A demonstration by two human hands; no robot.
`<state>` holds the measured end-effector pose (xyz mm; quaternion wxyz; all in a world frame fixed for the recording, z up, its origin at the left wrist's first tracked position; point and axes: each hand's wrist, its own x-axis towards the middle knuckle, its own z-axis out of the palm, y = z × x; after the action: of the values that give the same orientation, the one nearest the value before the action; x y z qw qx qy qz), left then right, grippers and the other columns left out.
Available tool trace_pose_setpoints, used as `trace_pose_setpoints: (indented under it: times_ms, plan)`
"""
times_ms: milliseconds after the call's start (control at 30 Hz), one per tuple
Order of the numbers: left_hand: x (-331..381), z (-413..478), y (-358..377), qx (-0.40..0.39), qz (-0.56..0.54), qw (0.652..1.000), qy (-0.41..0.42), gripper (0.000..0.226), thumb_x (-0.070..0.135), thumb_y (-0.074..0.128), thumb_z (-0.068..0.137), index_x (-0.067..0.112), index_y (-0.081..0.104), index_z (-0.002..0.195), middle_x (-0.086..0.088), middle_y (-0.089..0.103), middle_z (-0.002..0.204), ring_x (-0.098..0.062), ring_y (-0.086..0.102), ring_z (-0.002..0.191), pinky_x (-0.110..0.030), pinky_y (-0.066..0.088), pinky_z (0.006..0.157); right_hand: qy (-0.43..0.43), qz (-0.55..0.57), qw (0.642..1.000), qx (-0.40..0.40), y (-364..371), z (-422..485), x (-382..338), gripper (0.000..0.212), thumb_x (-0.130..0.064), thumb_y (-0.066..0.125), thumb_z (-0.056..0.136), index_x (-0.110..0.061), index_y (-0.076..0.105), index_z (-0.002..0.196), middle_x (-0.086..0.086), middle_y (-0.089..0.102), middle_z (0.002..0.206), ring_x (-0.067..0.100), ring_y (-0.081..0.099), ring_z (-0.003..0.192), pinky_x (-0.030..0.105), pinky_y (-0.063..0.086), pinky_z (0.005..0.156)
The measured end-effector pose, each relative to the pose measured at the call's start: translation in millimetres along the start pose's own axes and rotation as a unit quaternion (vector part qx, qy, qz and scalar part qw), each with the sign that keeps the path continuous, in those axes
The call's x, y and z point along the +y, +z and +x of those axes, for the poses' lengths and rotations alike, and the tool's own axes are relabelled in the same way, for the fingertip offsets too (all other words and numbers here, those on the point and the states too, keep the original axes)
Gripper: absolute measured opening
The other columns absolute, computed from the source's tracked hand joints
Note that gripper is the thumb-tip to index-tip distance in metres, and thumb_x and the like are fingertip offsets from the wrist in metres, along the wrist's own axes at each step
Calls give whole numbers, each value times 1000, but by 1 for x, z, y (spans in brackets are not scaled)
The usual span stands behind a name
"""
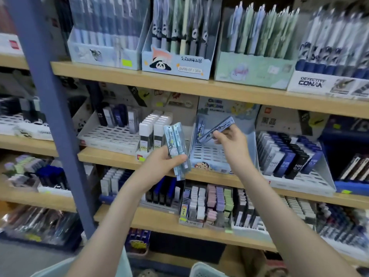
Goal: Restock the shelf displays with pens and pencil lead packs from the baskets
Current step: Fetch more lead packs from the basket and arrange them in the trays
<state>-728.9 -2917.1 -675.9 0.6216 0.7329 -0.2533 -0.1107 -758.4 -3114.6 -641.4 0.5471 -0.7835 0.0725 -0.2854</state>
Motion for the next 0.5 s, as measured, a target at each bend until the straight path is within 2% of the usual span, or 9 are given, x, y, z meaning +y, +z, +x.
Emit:
trace_pose_setpoints:
  times_ms: [67,100,133,167,200,267,333,400,500]
  plan:
    - [-1,8,-1,18,-4,1000,12,18,30,65,90,16,57,82,12,67,70,-11,65,71,-23,51,73,19,-46,999,-5,6,18,6,14,-19,56,94,-19,49,82,0,60,87,28,62,91,36,46,69]
    - [0,10,0,20,-1,1000,17,19,22,61,93,19,52,76,21,61,57,3,59,57,-12,45,59,30,-67,997,-15,9,24,9,12,-20,56,94,-18,49,84,1,60,89,31,61,92,40,47,71]
    - [0,12,1,19,-6,1000,24,22,17,58,94,20,50,74,24,59,52,8,55,51,-8,40,52,40,-82,996,-24,12,30,13,9,-21,56,94,-16,50,89,2,60,91,32,61,92,43,48,75]
    - [-2,16,0,15,-11,999,27,19,15,57,95,20,51,77,21,64,59,10,57,53,-7,41,53,48,-96,994,-31,13,33,16,9,-21,56,94,-14,51,92,4,60,93,33,61,92,46,48,78]
    - [-5,22,-1,12,-21,999,26,12,16,58,94,19,56,83,14,70,72,7,63,61,-8,45,58,52,-105,993,-34,14,36,18,10,-22,56,94,-13,51,93,5,60,94,33,61,92,46,48,80]
    - [-5,28,-5,7,-36,999,18,2,20,60,93,20,60,95,2,74,91,-6,70,80,-22,55,72,57,-113,991,-39,16,42,21,10,-21,57,93,-13,52,92,6,61,96,32,61,91,47,48,82]
    - [-4,34,-7,3,-31,999,13,6,23,61,92,21,62,98,0,74,94,-16,71,88,-39,56,83,57,-105,991,-57,17,46,20,7,-19,57,93,-14,54,92,6,64,96,28,63,91,47,47,86]
    - [-4,38,-7,-3,-22,1000,15,6,23,62,92,19,62,98,-2,74,94,-20,71,88,-46,55,86,52,-115,989,-77,18,49,20,5,-18,56,94,-14,53,92,4,65,95,23,63,91,44,48,87]
    - [-4,40,-8,-9,-24,1000,18,8,22,61,92,18,62,99,-2,75,94,-21,71,88,-48,54,87,25,-194,976,-90,18,53,17,18,-21,52,96,-13,46,82,7,60,90,19,59,81,34,43,68]
